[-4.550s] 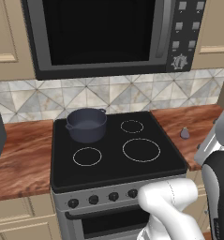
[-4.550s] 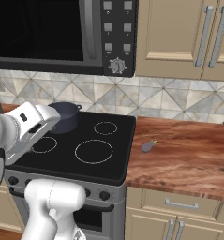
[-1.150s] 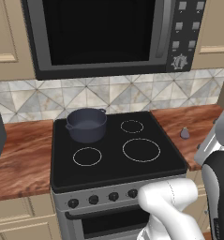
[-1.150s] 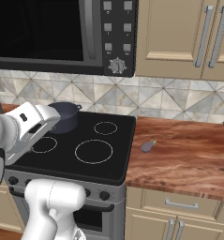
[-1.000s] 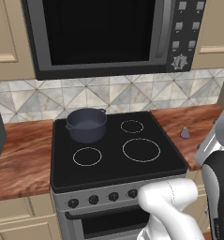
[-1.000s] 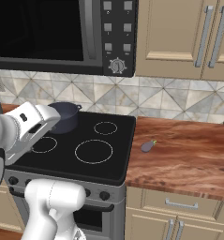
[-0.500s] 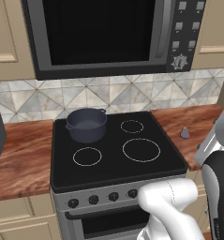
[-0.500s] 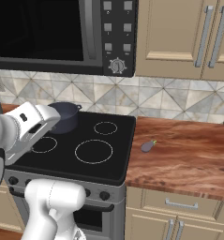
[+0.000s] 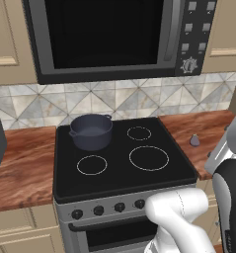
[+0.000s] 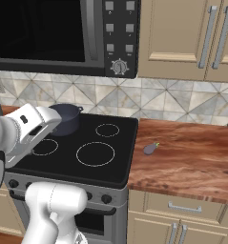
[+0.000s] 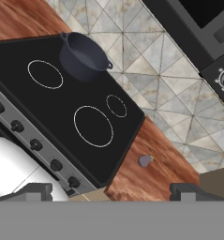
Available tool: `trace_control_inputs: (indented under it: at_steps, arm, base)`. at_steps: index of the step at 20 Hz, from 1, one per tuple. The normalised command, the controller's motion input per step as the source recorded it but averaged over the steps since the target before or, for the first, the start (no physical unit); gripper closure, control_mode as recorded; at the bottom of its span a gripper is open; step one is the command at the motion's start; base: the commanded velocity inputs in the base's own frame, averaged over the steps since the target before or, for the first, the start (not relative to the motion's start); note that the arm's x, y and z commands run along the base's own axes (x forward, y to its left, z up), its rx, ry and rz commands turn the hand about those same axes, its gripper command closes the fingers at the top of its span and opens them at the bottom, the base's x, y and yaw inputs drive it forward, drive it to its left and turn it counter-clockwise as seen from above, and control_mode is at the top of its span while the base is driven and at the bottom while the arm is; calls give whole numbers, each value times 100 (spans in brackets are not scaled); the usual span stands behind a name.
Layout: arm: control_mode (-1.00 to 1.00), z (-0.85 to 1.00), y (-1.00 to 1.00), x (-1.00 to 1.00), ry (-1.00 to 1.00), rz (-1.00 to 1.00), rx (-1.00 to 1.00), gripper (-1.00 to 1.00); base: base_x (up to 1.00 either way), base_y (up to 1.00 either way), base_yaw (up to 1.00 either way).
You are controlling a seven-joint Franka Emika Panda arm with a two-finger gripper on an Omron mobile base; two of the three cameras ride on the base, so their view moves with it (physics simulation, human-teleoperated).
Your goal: Turn on the burner for the pot on the stove. Wait thirty seconds for the pot to heat up. Then add the eggplant to the pot.
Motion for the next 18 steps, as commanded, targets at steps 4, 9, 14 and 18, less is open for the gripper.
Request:
trace_control_inputs:
  at_steps: [4,9,14,18]
  arm:
    - [-100,0,0,0,0,0,0,-100]
    - [-100,0,0,0,0,0,0,-100]
    - [-100,0,0,0,0,0,0,-100]
    - [-100,0,0,0,0,0,0,-100]
  base:
    - [0,0,0]
    - [0,0,0]
    - [0,0,0]
    - [0,0,0]
